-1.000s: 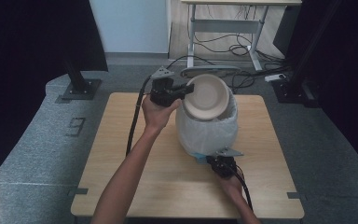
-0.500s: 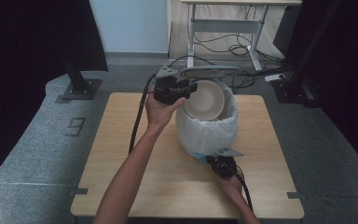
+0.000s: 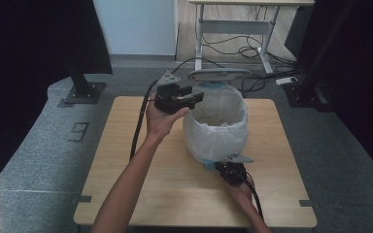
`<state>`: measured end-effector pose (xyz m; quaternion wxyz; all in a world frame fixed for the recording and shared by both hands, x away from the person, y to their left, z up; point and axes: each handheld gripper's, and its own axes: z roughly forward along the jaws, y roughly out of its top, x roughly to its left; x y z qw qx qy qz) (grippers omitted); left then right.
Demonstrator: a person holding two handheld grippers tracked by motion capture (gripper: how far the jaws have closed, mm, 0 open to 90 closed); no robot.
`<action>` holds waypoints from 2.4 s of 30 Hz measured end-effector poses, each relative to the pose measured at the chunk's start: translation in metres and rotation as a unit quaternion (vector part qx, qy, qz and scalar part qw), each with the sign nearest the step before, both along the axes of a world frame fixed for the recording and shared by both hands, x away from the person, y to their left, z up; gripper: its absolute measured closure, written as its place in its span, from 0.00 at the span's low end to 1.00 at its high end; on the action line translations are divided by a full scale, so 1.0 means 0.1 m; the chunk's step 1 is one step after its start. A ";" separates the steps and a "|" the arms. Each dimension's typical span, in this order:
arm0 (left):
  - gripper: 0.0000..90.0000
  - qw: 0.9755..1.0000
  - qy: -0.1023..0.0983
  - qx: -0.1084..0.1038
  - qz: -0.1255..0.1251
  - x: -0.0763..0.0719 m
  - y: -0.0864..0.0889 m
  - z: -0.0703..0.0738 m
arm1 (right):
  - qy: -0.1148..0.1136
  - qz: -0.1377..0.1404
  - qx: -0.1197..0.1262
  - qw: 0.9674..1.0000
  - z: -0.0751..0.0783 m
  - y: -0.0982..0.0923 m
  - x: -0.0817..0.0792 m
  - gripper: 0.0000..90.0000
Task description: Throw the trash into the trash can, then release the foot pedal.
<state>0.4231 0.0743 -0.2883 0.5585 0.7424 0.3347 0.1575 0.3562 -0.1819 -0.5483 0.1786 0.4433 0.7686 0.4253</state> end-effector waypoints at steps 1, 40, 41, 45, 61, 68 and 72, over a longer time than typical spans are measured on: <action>0.47 1.000 0.001 0.001 0.000 -0.01 0.01 0.00 | 0.000 0.000 0.000 1.000 0.00 0.00 0.00 0.99; 0.36 1.000 -0.001 0.017 0.011 -0.35 0.52 -0.27 | 0.001 0.003 0.023 1.000 0.02 -0.01 -0.01 0.84; 0.36 1.000 -0.001 0.017 0.011 -0.35 0.52 -0.27 | 0.001 0.003 0.023 1.000 0.02 -0.01 -0.01 0.84; 0.37 1.000 -0.003 0.016 0.011 -0.40 0.59 -0.31 | -0.015 -0.014 0.024 0.999 0.05 -0.02 -0.02 0.68; 0.37 0.999 -0.010 0.031 0.020 -0.62 0.87 -0.53 | -0.041 -0.027 0.037 0.998 0.20 -0.13 -0.12 0.52; 0.36 0.999 -0.005 0.034 0.017 -0.76 0.98 -0.66 | -0.042 -0.031 0.043 0.998 0.27 -0.25 -0.19 0.49; 0.36 0.999 0.000 0.036 0.017 -0.83 1.03 -0.75 | -0.040 -0.033 0.039 0.998 0.28 -0.37 -0.26 0.48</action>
